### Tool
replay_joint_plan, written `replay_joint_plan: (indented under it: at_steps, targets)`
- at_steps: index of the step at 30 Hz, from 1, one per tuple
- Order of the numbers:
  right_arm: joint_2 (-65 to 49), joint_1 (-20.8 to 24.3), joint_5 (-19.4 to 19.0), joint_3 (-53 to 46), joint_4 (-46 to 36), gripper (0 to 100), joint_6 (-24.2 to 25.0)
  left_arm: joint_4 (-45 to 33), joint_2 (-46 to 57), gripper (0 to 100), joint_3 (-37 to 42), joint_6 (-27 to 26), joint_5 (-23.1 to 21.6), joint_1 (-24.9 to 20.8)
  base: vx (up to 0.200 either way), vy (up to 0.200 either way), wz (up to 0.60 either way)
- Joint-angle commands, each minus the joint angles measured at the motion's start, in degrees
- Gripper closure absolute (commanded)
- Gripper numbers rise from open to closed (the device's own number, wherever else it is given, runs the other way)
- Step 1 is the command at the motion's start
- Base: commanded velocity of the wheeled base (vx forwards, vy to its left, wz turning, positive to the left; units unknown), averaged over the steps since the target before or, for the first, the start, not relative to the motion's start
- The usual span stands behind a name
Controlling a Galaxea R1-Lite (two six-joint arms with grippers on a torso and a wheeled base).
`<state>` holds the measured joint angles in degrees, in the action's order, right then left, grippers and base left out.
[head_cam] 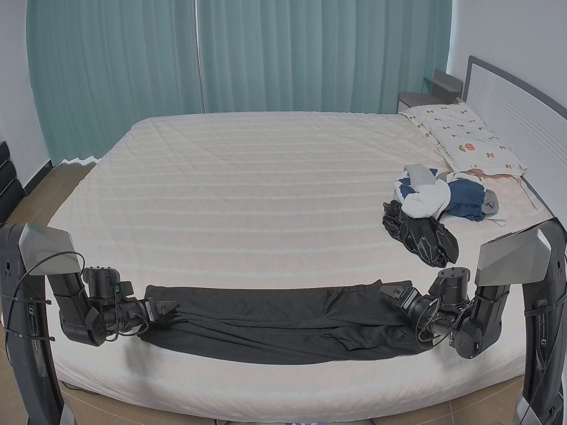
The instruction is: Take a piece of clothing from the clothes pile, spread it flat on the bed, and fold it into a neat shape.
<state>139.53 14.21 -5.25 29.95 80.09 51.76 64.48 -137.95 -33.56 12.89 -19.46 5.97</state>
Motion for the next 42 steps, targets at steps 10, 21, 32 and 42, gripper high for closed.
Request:
replay_joint_plan:
  at_steps: [10, 21, 32, 42]
  targets:
    - [0.12, 0.02, -0.11, -0.07, -0.02, 0, 0.01, 11.99, -1.01, 100, 5.88, -0.32, -0.14, 0.27, 0.000, 0.000, 0.00]
    - [0.04, 0.02, -0.20, -0.07, -0.02, 0, 0.01, 12.34, 0.05, 100, 6.67, 0.03, -0.06, 1.85, 0.000, 0.000, 0.00]
    - [-0.05, -0.06, -0.28, -0.07, 0.06, 0, 0.18, 12.43, 0.14, 100, 6.49, 0.12, -0.06, 2.64, -0.055, 0.000, 0.00]
    - [-0.14, -0.06, -0.37, -0.07, 0.06, 0, 0.18, 12.60, -0.22, 100, 4.82, 0.83, 0.03, 2.90, 0.000, 0.000, 0.00]
